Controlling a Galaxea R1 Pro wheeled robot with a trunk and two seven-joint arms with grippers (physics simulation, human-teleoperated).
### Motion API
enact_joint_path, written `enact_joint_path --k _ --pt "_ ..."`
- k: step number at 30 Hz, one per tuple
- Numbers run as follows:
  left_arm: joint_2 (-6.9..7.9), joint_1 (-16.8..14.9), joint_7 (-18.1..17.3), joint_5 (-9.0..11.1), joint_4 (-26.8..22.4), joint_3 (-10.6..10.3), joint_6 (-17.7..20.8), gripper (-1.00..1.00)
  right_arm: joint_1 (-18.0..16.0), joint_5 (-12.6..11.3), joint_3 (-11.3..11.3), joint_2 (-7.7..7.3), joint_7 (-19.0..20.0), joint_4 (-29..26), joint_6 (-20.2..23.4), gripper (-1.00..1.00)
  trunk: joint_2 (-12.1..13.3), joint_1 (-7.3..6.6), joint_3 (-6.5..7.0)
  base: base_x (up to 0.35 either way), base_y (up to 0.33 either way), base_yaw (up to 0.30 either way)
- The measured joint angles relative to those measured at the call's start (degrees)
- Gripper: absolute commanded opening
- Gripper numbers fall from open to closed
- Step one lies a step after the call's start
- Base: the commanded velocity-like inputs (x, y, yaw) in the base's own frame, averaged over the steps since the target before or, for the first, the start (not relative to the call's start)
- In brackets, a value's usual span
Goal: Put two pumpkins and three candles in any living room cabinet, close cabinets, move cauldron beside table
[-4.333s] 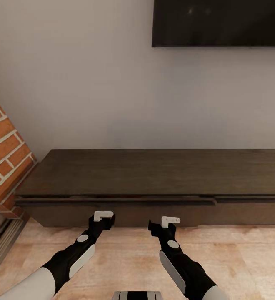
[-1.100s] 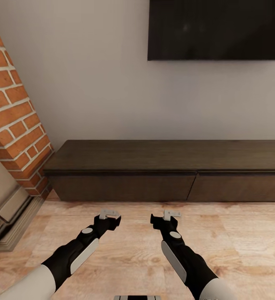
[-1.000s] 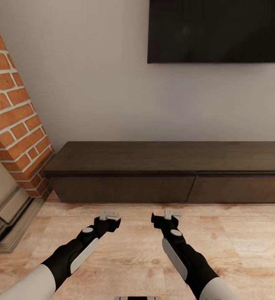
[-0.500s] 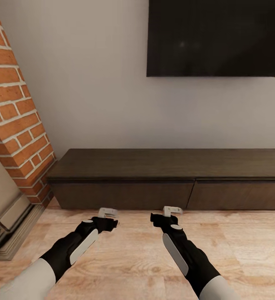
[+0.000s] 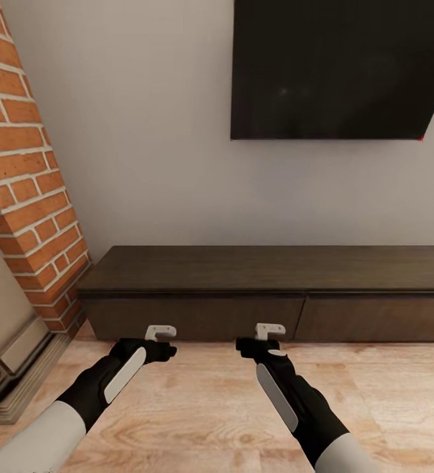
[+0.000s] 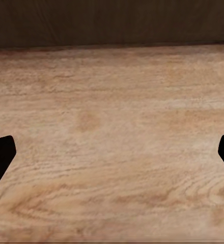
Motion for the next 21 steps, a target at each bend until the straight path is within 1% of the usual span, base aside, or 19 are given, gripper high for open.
enact_joint_path --k 3,4,5,8,11,12,18,21 --pt "0.04 -0.4 0.0 0.1 0.0 0.7 2.0 1.0 0.0 0.0 0.0 0.0 0.0 -0.3 1.6 1.0 0.0 -0.08 0.67 0.0 0.0 0.0" --pt "0.05 -0.6 0.0 0.1 0.0 1.1 3.2 1.0 0.0 0.0 0.0 0.01 0.0 -0.5 2.2 1.0 0.1 -0.1 0.89 0.0 0.0 0.0" --pt "0.04 -0.9 0.0 0.2 -0.1 2.1 5.7 1.0 0.0 0.0 -0.6 0.05 0.0 -1.3 3.2 1.0 0.1 -0.13 1.11 0.0 0.0 0.0" --pt "0.05 -0.9 0.0 0.2 -0.9 2.5 7.1 1.0 0.0 -0.1 -1.3 0.07 0.0 -1.8 3.8 1.0 0.1 -0.21 1.77 0.0 0.0 0.0" --pt "0.04 -1.0 0.0 0.3 -1.3 2.6 8.7 1.0 0.0 -0.1 -1.4 0.08 0.0 -1.9 3.9 1.0 0.1 -0.28 2.44 0.0 0.0 0.0" --pt "0.05 -1.0 0.0 0.3 -1.6 2.7 9.8 1.0 0.0 -0.2 -1.5 0.08 0.0 -1.9 4.0 1.0 0.2 -0.31 2.66 0.0 0.0 0.0" --pt "0.01 -1.0 0.0 0.3 -2.6 3.0 11.6 1.0 0.0 -0.2 -1.5 0.08 0.1 -2.0 4.0 1.0 0.2 -0.46 3.99 0.0 0.0 0.0" --pt "-0.01 -1.0 0.0 0.3 -2.7 3.9 12.0 1.0 0.0 -0.2 -1.6 0.08 0.2 -2.1 4.0 1.0 0.3 -0.54 4.66 0.0 0.0 0.0"
